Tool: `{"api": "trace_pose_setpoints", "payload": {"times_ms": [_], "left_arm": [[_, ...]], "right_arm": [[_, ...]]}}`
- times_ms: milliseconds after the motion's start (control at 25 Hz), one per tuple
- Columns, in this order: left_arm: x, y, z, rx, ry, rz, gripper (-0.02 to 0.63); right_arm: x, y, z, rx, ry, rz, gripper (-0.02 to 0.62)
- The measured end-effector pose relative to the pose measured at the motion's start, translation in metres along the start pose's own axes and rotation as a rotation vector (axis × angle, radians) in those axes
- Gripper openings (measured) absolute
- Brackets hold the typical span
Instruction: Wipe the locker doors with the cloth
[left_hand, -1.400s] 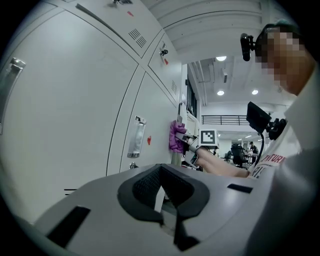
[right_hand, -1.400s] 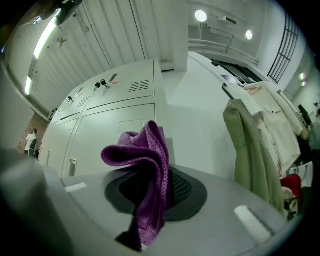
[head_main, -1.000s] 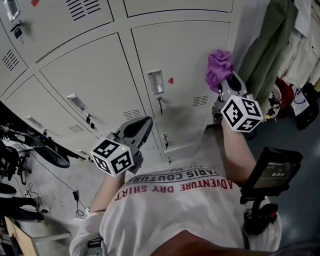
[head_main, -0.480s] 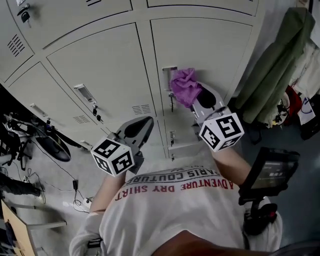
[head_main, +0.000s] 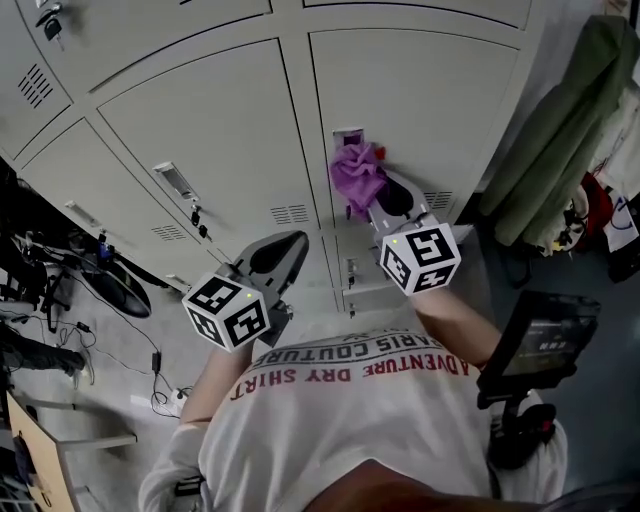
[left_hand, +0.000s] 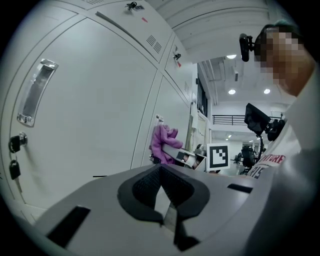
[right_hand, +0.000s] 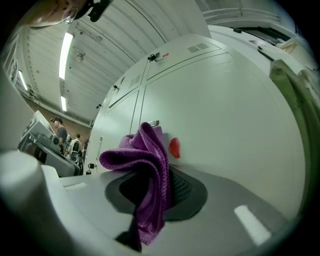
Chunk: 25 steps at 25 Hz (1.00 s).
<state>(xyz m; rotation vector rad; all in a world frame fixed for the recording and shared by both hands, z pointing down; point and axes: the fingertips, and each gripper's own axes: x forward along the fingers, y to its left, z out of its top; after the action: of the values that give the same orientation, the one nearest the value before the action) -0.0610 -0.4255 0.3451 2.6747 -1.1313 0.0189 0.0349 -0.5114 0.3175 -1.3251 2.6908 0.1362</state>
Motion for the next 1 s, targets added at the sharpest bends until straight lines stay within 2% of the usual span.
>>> {"api": "trace_pose_setpoints", "payload": {"times_ms": [280, 520, 1000], "left_arm": [[0.004, -0.006, 0.000, 0.004, 0.007, -0.016, 0.002], [0.009, -0.010, -0.001, 0.004, 0.010, -0.040, 0.002], [0.032, -0.035, -0.005, 0.004, 0.026, -0.113, 0.002]], "right_arm": [[-0.003, -0.005, 0.001, -0.009, 0.014, -0.026, 0.061], [-0.015, -0.026, -0.002, 0.008, 0.017, -0.088, 0.064], [-0.069, -0.108, 0.001, 0.007, 0.003, -0.289, 0.064]]}}
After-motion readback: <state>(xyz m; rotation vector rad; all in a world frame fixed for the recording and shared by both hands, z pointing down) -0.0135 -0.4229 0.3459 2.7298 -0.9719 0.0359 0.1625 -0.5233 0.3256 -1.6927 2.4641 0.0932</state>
